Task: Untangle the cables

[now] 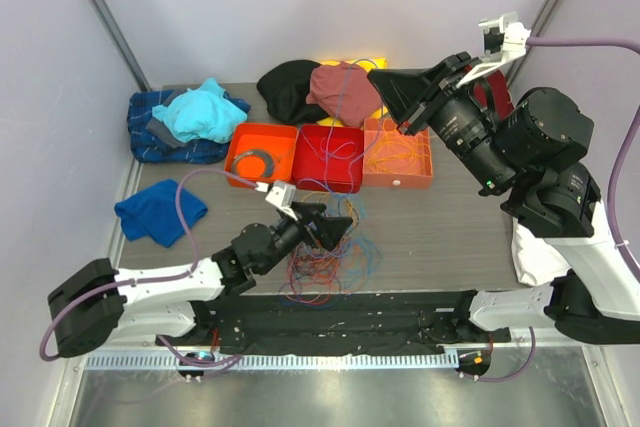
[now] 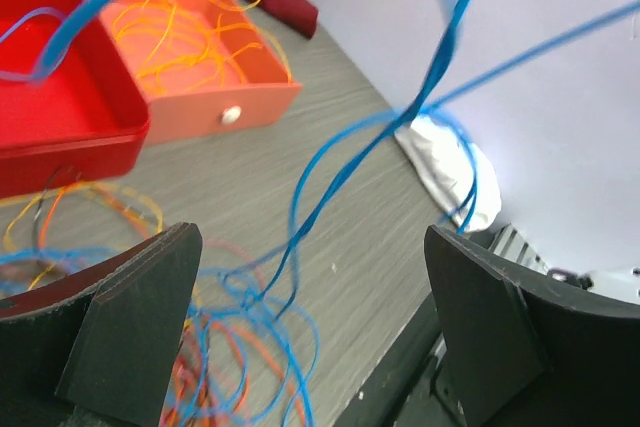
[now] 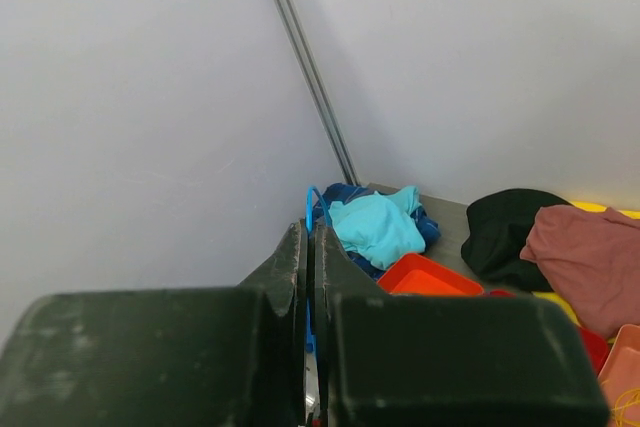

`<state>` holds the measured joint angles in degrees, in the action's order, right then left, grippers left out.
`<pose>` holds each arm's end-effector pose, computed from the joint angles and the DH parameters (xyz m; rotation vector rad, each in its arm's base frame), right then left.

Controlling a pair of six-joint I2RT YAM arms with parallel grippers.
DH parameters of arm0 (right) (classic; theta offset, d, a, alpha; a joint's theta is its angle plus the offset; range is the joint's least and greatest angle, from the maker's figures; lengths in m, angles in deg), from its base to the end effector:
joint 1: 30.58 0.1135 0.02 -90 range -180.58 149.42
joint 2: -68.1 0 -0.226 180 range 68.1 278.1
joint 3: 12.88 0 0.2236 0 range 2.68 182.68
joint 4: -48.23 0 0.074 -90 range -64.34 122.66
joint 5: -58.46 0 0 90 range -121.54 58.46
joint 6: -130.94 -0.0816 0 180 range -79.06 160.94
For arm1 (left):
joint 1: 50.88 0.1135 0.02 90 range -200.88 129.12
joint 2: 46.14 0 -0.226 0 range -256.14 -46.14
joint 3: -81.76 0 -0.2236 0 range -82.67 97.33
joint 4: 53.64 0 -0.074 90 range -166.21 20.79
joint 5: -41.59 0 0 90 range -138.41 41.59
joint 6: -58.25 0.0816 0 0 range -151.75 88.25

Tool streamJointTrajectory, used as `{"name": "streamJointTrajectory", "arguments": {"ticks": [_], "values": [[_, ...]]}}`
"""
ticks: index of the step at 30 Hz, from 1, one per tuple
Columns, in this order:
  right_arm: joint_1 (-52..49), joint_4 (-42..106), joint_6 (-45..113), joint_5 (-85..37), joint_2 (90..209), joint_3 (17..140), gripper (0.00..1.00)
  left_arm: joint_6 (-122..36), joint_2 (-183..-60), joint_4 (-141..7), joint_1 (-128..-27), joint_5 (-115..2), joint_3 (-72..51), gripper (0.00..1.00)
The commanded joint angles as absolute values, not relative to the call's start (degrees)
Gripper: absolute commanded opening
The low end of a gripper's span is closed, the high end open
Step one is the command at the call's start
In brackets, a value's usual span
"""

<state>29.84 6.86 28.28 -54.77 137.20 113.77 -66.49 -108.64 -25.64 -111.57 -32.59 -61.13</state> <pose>0.1279 0.1602 0.5548 -0.2025 1.3427 0.8219 0.1516 -0.2245 0.2250 0.1340 1.6297 -1.1017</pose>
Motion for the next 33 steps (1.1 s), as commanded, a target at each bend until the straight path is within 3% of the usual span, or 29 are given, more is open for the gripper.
{"name": "streamJointTrajectory", "arguments": {"ticks": [1,3,4,6,7,8,13,18,21,25,33], "values": [[30.2,8.8,27.6,-54.1,134.9,112.1,0.01,-63.5,-116.0,-19.1,-111.8,-31.4,-55.3,1.0],[30.2,8.5,27.6,-54.0,134.8,112.3,0.01,-63.7,-118.3,-19.5,-111.8,-30.5,-53.4,0.92],[30.2,8.3,27.8,-54.3,134.7,112.5,0.01,-64.3,-119.3,-20.2,-111.7,-29.8,-53.2,0.76],[30.2,7.6,28.1,-54.3,134.7,113.5,0.01,-66.5,-119.2,-21.4,-111.8,-28.7,-54.1,0.59],[30.2,7.4,28.4,-54.6,134.6,113.8,0.01,-67.2,-118.7,-24.1,-111.7,-27.8,-54.5,0.43],[30.2,7.4,28.5,-54.9,134.5,114.0,0.01,-68.6,-117.6,-25.7,-111.6,-27.0,-55.1,0.38],[30.2,8.0,30.7,-56.3,134.1,115.3,0.01,-74.5,-113.1,-36.0,-111.6,-21.3,-60.7,0.23],[30.2,9.5,32.8,-57.6,134.7,117.6,0.01,-80.3,-107.5,-51.7,-111.4,-15.6,-62.8,0.2],[30.2,10.5,34.2,-58.1,135.7,119.1,0.01,-84.1,-106.1,-61.8,-111.2,-13.4,-62.8,0.01],[30.2,12.1,35.8,-59.2,137.0,120.4,0.01,-92.0,-106.5,-73.2,-109.8,-13.7,-62.1,0.0],[30.2,14.2,38.5,-59.8,140.9,124.4,0.01,-95.8,-115.1,-81.2,-106.2,-21.4,-60.8,0.0]]}}
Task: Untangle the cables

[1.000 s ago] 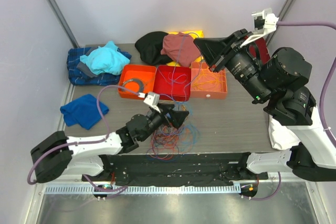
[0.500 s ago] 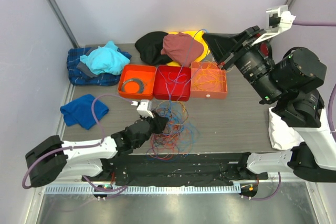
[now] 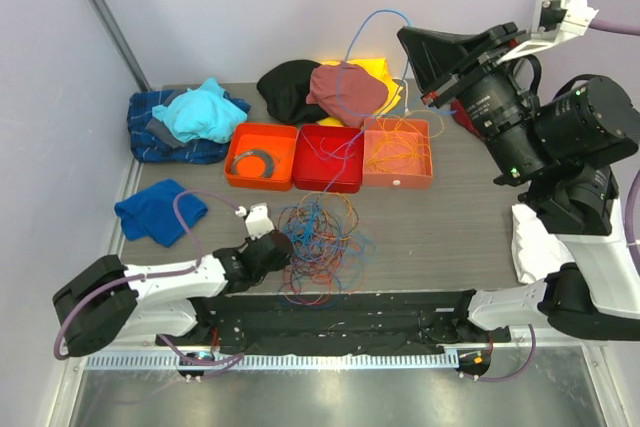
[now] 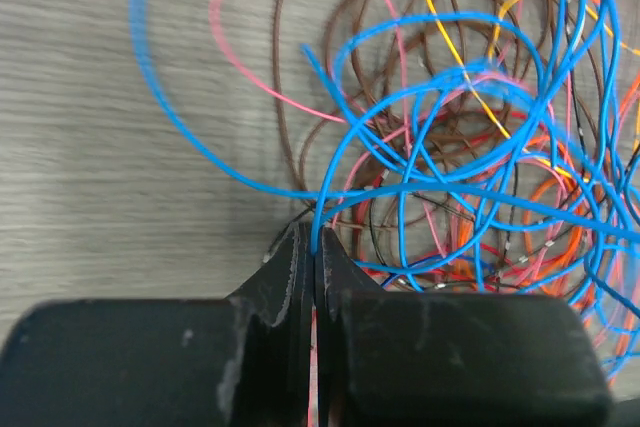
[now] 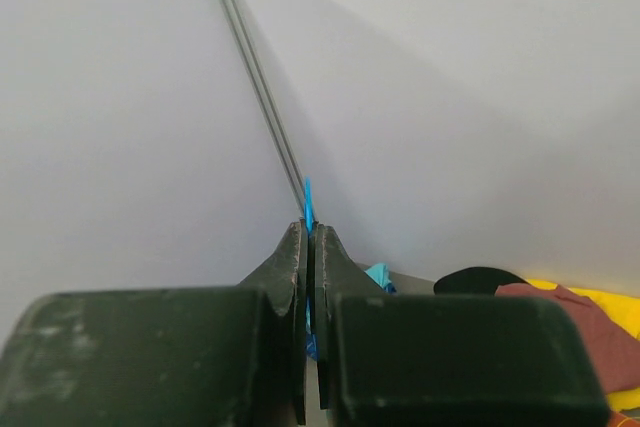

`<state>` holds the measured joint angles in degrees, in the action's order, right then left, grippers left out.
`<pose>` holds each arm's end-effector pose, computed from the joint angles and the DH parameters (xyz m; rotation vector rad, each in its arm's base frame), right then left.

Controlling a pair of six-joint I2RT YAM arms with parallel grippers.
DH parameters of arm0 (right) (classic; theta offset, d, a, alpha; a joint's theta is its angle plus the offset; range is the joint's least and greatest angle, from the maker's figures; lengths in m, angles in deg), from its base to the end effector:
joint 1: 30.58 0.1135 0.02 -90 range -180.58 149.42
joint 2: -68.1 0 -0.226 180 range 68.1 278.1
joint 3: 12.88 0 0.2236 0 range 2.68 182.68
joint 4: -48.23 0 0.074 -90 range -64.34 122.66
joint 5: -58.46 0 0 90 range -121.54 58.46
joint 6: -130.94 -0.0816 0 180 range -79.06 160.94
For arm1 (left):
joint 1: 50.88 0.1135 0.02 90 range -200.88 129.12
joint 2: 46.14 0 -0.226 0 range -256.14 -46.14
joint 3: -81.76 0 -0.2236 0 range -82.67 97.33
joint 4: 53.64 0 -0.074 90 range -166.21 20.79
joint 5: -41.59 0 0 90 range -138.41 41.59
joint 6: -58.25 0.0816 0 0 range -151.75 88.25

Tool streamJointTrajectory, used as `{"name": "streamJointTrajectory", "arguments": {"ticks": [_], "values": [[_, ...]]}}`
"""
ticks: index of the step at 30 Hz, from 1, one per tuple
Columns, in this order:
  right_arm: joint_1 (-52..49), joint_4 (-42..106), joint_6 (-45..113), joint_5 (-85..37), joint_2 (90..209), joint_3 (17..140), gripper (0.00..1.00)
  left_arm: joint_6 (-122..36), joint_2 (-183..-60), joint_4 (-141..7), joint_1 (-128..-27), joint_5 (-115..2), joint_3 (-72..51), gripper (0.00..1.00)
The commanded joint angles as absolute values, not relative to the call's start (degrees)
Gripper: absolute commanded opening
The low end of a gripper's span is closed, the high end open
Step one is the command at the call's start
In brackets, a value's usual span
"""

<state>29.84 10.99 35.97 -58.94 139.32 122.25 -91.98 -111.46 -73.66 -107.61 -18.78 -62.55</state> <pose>0.1198 0.1349 0.5940 -0.1279 1.1857 0.7438 0.1510 -0.1567 0.0979 -0.2960 2.3104 -0.4056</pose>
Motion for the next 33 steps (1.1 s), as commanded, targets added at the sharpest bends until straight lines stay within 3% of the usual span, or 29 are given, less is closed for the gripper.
{"name": "streamJointTrajectory", "arguments": {"ticks": [1,7,8,9,12,15,28,33], "values": [[30.2,14.3,38.6,-59.8,141.1,124.5,0.01,-95.8,-116.0,-82.0,-106.1,-22.1,-60.4,0.0],[30.2,18.5,40.6,-61.6,142.5,124.7,0.01,-95.8,-121.6,-82.8,-105.9,-24.8,-59.6,0.0],[30.2,20.9,42.2,-62.0,142.6,125.0,0.01,-95.8,-124.0,-82.7,-105.7,-26.6,-59.5,0.07],[30.2,22.1,42.8,-62.3,142.9,125.3,0.01,-95.9,-125.2,-82.7,-105.5,-27.3,-58.9,0.42],[30.2,25.9,45.1,-62.6,144.3,127.8,0.01,-95.7,-129.9,-84.1,-104.8,-29.9,-57.3,0.83],[30.2,30.1,48.6,-63.1,145.3,129.4,0.01,-94.3,-130.2,-84.1,-104.8,-31.6,-55.9,1.0],[30.2,40.7,54.4,-62.8,146.0,131.3,0.01,-91.5,-114.8,-83.9,-104.8,-30.1,-60.0,1.0],[30.2,41.9,54.1,-61.6,146.9,132.6,0.01,-90.6,-103.4,-85.8,-104.8,-27.8,-62.1,1.0]]}}
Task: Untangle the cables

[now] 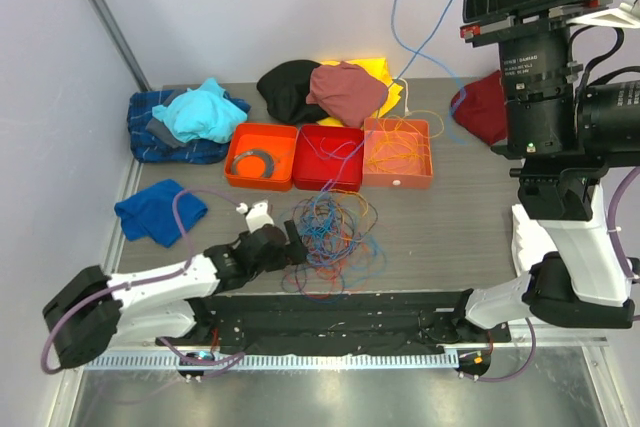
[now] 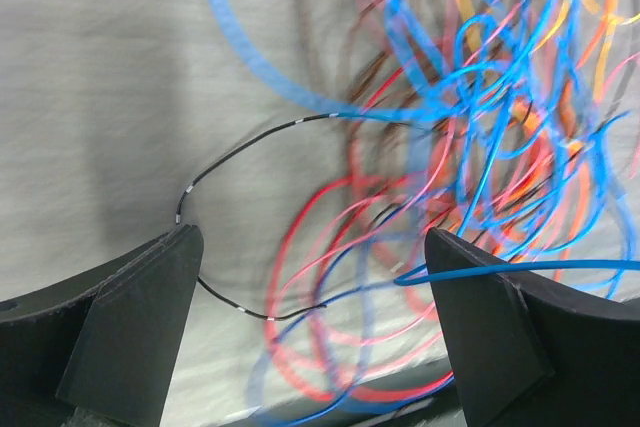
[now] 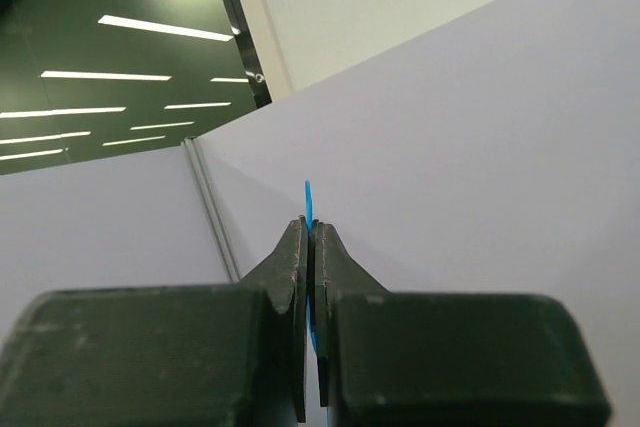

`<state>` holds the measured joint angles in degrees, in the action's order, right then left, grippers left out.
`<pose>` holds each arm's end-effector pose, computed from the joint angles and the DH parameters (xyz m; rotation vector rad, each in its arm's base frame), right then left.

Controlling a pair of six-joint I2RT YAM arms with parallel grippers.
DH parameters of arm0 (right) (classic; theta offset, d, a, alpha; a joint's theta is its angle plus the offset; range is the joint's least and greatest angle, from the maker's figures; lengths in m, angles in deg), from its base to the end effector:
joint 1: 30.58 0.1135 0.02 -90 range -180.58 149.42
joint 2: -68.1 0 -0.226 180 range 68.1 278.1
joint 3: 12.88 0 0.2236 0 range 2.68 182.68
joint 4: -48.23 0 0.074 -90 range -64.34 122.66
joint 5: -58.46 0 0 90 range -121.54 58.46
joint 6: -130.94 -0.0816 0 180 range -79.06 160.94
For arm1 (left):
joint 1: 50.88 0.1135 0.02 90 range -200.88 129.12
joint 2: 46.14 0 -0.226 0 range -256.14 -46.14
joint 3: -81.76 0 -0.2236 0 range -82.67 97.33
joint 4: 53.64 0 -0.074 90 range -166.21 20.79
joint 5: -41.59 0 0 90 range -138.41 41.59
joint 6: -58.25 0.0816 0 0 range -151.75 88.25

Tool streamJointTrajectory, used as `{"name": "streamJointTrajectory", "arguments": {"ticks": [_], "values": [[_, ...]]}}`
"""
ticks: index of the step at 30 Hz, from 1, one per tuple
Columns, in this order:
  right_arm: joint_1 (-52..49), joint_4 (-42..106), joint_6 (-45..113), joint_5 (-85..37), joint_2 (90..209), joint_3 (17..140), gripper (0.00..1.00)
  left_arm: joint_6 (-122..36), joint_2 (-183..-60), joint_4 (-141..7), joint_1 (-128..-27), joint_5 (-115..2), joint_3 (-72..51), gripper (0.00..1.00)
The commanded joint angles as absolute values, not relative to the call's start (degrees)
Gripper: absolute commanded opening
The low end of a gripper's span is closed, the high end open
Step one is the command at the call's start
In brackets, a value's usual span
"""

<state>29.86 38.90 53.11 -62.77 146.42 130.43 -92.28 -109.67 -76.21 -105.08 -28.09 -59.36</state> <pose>0.1107 0.1095 0.6562 0.0813 0.7970 0.6347 0.1544 -0.1657 0.1121 -0.3001 2.3820 -0.5585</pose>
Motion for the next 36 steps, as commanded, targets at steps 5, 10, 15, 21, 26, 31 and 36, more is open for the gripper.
{"name": "streamJointTrajectory", "arguments": {"ticks": [5,10,15,21,26,31,36], "values": [[30.2,37.8,52.4,-62.9,147.1,129.8,0.01,-88.3,-88.4,-88.0,-104.8,-25.9,-63.9,1.0],[30.2,34.7,50.2,-64.6,146.5,123.6,0.01,-81.2,-68.4,-88.8,-104.9,-24.5,-61.9,1.0],[30.2,33.0,47.5,-64.9,146.4,118.7,0.01,-73.5,-61.8,-92.4,-104.9,-19.6,-54.3,1.0],[30.2,29.5,45.0,-65.2,145.1,112.5,0.01,-73.4,-75.1,-105.7,-104.9,-12.8,-41.8,1.0],[30.2,29.3,42.6,-65.4,142.7,105.5,0.01,-72.6,-76.1,-94.7,-104.9,-19.3,-44.4,1.0],[30.2,27.5,41.6,-64.7,142.7,105.8,0.01,-67.5,-72.9,-72.5,-104.9,-30.6,-54.1,1.0],[30.2,25.9,41.1,-63.6,143.4,108.3,0.01,-65.9,-78.6,-54.5,-105.0,-38.1,-58.7,1.0]]}}
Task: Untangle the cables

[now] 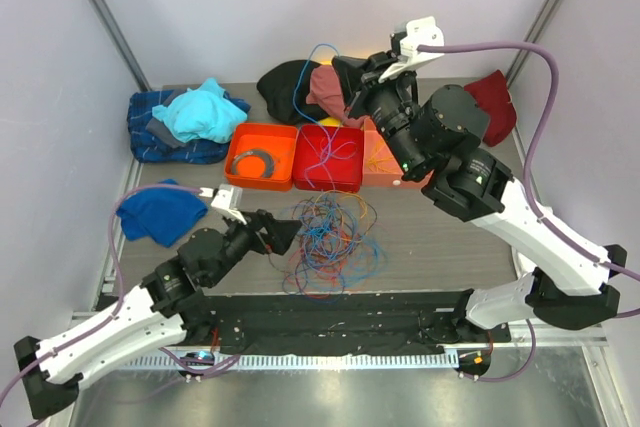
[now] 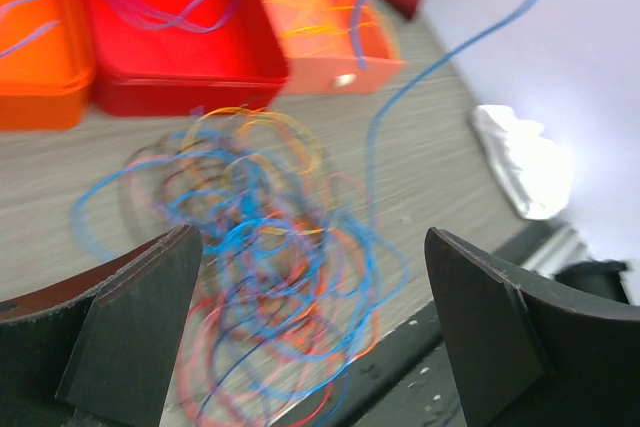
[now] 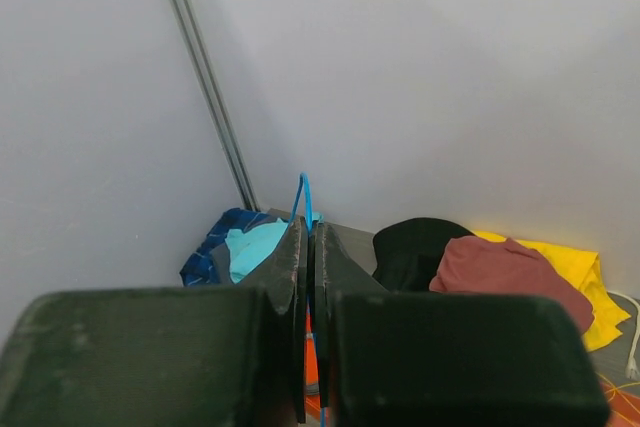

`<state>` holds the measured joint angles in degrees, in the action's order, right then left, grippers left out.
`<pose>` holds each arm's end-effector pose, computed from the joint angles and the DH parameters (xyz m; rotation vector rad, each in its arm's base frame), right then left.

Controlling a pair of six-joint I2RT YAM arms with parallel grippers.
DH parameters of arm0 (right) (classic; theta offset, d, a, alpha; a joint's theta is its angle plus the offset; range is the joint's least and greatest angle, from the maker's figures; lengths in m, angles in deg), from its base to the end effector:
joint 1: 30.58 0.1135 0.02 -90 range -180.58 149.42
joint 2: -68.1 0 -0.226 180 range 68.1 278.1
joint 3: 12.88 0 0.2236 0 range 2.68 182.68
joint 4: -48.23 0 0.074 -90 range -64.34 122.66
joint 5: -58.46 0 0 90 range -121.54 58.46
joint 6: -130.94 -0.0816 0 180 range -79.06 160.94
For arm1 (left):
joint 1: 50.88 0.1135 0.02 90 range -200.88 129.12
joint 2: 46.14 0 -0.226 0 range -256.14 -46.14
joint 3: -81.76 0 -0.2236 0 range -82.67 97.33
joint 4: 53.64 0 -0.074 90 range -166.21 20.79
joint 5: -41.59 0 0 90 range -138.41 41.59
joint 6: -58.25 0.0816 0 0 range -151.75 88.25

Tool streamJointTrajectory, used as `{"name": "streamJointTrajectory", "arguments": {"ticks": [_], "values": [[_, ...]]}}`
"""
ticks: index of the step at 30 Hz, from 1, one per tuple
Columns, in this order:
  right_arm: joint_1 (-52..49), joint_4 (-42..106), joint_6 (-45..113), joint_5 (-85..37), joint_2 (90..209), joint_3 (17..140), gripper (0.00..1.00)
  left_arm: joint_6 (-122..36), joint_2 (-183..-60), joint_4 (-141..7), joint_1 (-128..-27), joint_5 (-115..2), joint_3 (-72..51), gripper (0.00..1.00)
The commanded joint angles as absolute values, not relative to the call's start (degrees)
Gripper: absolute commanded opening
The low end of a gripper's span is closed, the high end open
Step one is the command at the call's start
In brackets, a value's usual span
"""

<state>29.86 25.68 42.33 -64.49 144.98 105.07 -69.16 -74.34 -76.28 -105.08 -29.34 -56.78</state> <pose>0.1730 0.2150 0.5258 -0.1966 1.3042 0.5215 0.1313 -0.1365 0.2470 0.0090 1.8093 -0.8798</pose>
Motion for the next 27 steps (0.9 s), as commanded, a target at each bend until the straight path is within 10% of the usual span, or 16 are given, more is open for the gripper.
{"name": "streamJointTrajectory", "arguments": {"ticks": [1,27], "values": [[30.2,25.8,41.0,-63.4,143.7,108.9,0.01,-65.9,-79.7,-52.7,-105.2,-38.7,-59.1,1.0],[30.2,23.4,36.9,-59.8,142.5,111.1,0.01,-60.1,-113.8,-24.9,-109.2,-30.2,-53.8,1.0]]}}
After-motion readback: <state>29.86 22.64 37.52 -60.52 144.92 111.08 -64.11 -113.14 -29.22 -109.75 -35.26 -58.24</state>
